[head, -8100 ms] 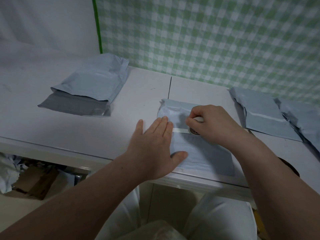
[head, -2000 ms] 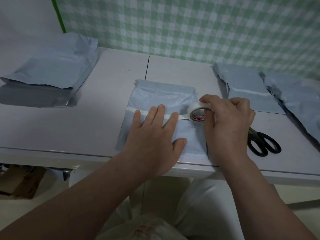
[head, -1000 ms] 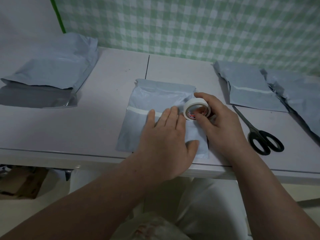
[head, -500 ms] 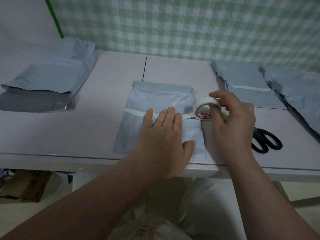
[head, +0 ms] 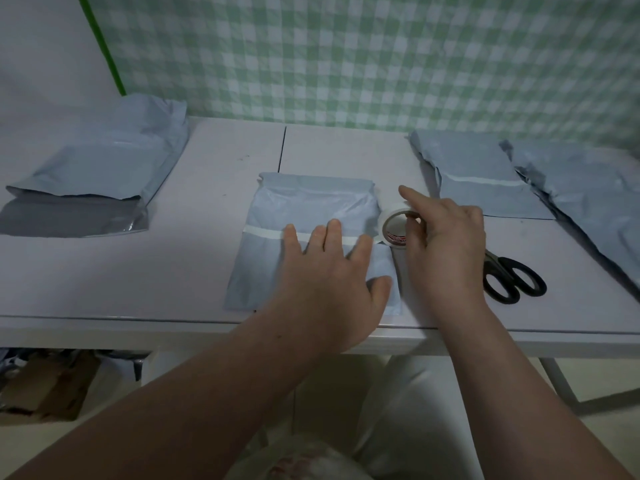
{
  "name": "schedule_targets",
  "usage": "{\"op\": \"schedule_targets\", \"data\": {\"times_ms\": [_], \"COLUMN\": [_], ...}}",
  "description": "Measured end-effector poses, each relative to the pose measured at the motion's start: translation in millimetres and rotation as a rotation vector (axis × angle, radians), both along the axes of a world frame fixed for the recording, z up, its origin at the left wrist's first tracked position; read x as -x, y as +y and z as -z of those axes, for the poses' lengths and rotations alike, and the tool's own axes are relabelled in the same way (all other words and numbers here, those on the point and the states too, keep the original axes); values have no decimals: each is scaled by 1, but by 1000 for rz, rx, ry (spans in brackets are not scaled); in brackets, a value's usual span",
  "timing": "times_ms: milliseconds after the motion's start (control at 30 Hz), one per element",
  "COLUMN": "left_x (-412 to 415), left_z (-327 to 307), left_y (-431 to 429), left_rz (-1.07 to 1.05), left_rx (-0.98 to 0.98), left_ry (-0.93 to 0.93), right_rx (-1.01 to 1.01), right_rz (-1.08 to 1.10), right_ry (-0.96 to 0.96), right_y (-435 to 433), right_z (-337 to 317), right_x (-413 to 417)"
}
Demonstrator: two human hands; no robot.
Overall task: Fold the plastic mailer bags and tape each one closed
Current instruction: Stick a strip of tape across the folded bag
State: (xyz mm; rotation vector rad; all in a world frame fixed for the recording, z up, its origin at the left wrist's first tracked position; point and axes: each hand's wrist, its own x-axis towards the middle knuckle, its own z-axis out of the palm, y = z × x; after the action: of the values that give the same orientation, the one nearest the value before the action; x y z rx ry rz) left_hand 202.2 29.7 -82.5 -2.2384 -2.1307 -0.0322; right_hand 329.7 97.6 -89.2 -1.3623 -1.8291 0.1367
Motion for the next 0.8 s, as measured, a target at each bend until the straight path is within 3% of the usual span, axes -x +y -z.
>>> {"op": "schedule_targets", "data": {"times_ms": [167,400,800], "left_x": [0,0,2], "left_z": [-4,2,8], "left_y": [1,5,4], "left_rz": [2,170,177], "left_rx": [-4,-84,-148], "left_ry": [40,-129,-53], "right_rx": [248,292,-65], "right_rz": [-66,-88,56], "right_ry": [91,103,213], "right_y": [0,1,-1], "right_z": [-10,-10,-2], "right_x": [-3,-2,-3]}}
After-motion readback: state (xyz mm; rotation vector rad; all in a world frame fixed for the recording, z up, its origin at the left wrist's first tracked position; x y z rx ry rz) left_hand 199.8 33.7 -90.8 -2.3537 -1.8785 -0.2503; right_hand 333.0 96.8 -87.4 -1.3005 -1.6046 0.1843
